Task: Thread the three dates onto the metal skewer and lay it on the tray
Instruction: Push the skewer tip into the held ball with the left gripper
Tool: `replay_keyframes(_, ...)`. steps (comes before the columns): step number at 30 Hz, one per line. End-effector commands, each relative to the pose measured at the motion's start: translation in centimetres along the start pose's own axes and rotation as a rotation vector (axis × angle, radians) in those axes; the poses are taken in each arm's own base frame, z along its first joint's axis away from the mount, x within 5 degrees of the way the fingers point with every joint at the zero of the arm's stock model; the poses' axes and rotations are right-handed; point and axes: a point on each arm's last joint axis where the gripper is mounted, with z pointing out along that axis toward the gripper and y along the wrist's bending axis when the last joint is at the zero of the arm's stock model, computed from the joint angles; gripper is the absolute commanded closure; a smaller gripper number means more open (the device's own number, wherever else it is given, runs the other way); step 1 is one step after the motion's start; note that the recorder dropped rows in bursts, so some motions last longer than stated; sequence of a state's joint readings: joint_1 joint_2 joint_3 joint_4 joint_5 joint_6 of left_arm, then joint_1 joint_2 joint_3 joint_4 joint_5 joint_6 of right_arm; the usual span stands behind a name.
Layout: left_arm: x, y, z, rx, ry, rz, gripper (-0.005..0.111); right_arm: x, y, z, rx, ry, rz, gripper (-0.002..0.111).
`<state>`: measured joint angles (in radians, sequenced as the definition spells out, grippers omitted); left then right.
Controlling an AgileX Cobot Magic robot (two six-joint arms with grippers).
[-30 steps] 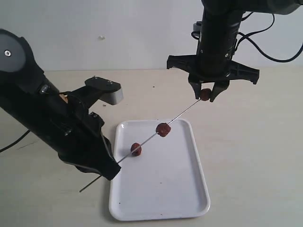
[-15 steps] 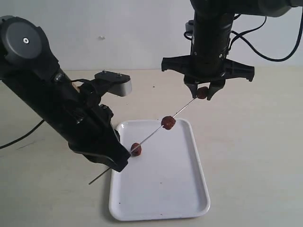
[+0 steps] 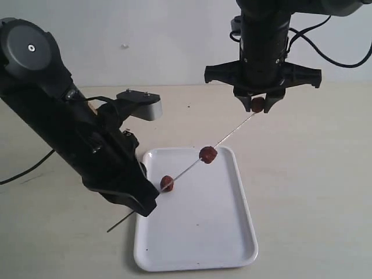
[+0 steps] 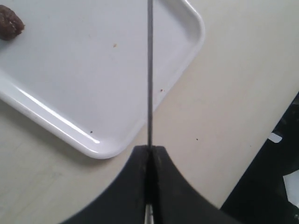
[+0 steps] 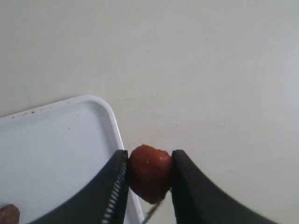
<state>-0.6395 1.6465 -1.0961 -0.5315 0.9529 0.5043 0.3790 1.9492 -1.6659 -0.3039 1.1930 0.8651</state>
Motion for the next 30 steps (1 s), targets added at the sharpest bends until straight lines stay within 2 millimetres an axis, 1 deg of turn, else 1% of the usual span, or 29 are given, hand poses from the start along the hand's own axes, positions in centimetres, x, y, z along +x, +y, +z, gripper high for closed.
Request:
replay_keyframes(1, -0.2, 0.0, -0.1, 0.014, -0.002, -0.002, 0.107, 0.1, 0.0, -1.5, -0.018, -0.051, -0.017, 0.077)
replay_keyframes(6, -0.2, -0.1, -0.1, 0.023, -0.011, -0.010, 0.107, 0.5, 0.4, -1.6, -0.029, -0.043, -0.023, 0.077)
replay_keyframes(10, -0.2, -0.1, -0.1, 0.023, -0.011, -0.010, 0.107, 0.5, 0.0, -1.6, 0.016, -0.041, -0.013, 0.077)
replay_keyframes(13, -0.3, -0.4, -0.8, 0.014, -0.041, 0.000, 0.107, 0.2, -0.3, -1.6, 0.045, -0.070, -0.012, 0.077)
replay_keyframes(17, -0.2, -1.1, -2.2, 0.007, -0.083, 0.008, 0.107, -0.1, -0.5, -1.7, 0.073, -0.106, -0.013, 0.077)
replay_keyframes(22, 0.0, -1.2, -2.3, 0.013, -0.071, -0.001, 0.107, 0.1, -0.4, -1.6, 0.060, -0.091, 0.035, 0.077)
replay_keyframes(24, 0.0, -1.2, -2.3, 0.016, -0.066, -0.001, 0.107, 0.4, -0.5, -1.1, 0.071, -0.076, 0.060, 0.077)
replay_keyframes(28, 1.1, -0.8, -1.2, 0.004, -0.050, -0.023, 0.107, 1.6, -1.0, 0.6, 0.120, -0.027, 0.067, 0.077)
replay_keyframes(30, 1.7, -0.6, -0.7, 0.000, -0.038, -0.033, 0.107, 2.2, -1.1, 1.1, 0.126, 0.001, 0.079, 0.077)
